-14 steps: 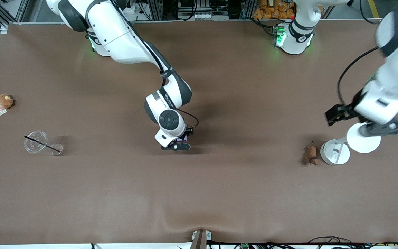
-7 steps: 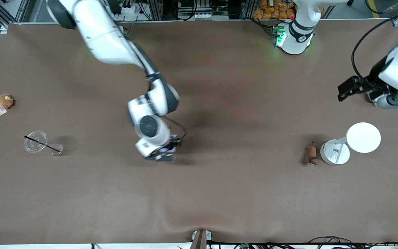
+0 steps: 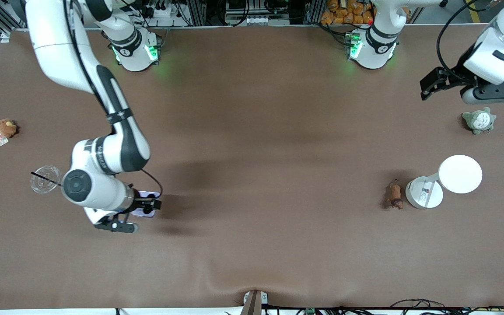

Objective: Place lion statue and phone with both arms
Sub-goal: 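Carry the phone with the right gripper toward the glass cup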

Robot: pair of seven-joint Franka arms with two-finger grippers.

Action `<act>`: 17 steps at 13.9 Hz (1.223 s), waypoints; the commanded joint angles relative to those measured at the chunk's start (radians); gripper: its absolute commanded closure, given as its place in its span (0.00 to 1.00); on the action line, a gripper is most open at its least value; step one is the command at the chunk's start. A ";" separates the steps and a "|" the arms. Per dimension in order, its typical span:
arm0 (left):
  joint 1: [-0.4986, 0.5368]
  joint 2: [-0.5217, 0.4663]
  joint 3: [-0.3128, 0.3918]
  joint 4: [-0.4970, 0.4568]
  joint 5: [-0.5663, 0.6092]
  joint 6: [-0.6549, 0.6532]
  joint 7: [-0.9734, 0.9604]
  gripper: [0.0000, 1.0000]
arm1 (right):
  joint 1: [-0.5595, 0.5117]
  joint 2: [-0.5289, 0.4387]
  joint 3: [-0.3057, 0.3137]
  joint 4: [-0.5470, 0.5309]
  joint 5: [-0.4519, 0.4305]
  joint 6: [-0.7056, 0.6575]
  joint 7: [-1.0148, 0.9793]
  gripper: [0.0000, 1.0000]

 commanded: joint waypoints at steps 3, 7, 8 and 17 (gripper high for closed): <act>0.051 -0.021 0.003 -0.023 -0.021 0.011 0.033 0.00 | -0.110 0.005 0.017 -0.014 -0.065 0.006 -0.120 0.71; 0.043 -0.002 0.009 0.021 -0.021 0.022 0.036 0.00 | -0.211 0.026 0.017 -0.046 -0.063 0.032 -0.291 0.71; 0.045 -0.001 0.009 0.024 -0.021 0.022 0.036 0.00 | -0.233 0.038 0.017 -0.046 -0.065 0.033 -0.303 0.71; 0.039 0.002 0.009 0.026 -0.019 -0.006 0.072 0.00 | -0.319 0.081 0.017 -0.084 -0.065 0.045 -0.369 0.70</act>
